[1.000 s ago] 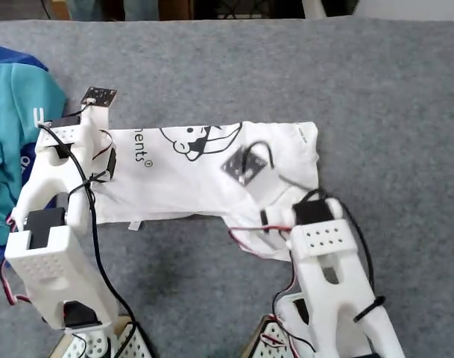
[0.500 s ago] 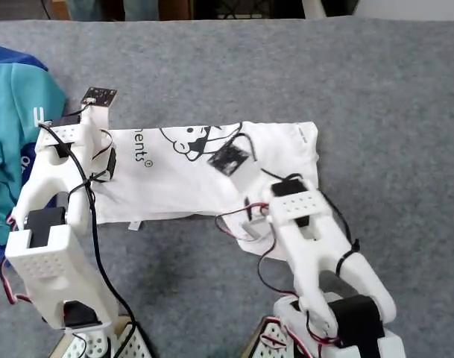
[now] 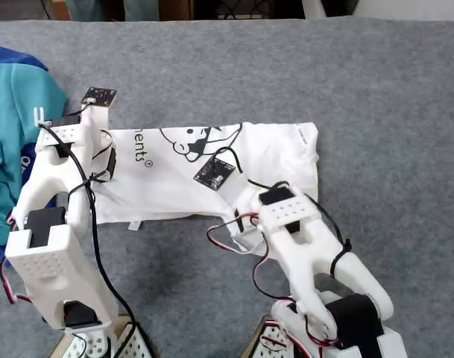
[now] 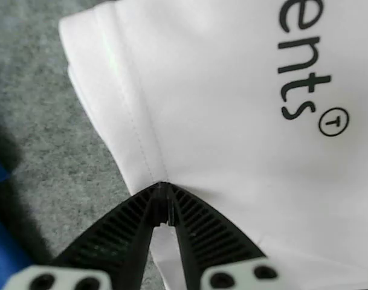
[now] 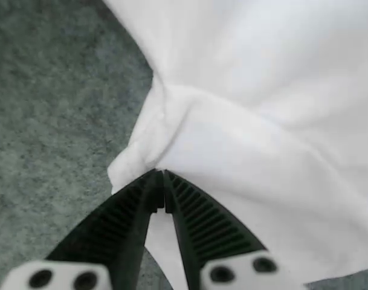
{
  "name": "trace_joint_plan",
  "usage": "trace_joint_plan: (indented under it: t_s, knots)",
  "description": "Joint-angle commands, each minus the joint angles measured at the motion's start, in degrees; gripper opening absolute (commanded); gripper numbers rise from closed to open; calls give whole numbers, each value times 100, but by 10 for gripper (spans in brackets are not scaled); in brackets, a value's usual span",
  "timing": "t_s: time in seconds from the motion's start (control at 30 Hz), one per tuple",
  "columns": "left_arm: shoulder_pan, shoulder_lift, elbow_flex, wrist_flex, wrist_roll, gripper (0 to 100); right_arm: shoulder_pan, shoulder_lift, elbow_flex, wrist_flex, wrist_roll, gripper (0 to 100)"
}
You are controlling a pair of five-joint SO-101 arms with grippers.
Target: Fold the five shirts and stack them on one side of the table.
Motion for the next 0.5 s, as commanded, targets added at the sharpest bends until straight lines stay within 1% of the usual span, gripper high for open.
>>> trace_joint_plan:
  t_s: [0.0, 0.1, 0.2, 0.33, 0.47]
  knots:
    - [-163, -53, -136, 44, 53, 29, 413, -514, -857, 738, 158, 14]
    - [-110, -457, -127, 352, 26, 28, 967, -971, -1657, 1099, 413, 14]
    - [-101, -1160, -84, 387, 176, 28, 1495, -919, -2360, 1046, 580, 15]
    - [-75, -1943, -259, 246, 527, 29, 1890, -92, -3116, 545, 571, 15]
    - [189, -1890, -479, -211, 818, 29, 2022, 1314, -4110, 378, 448, 15]
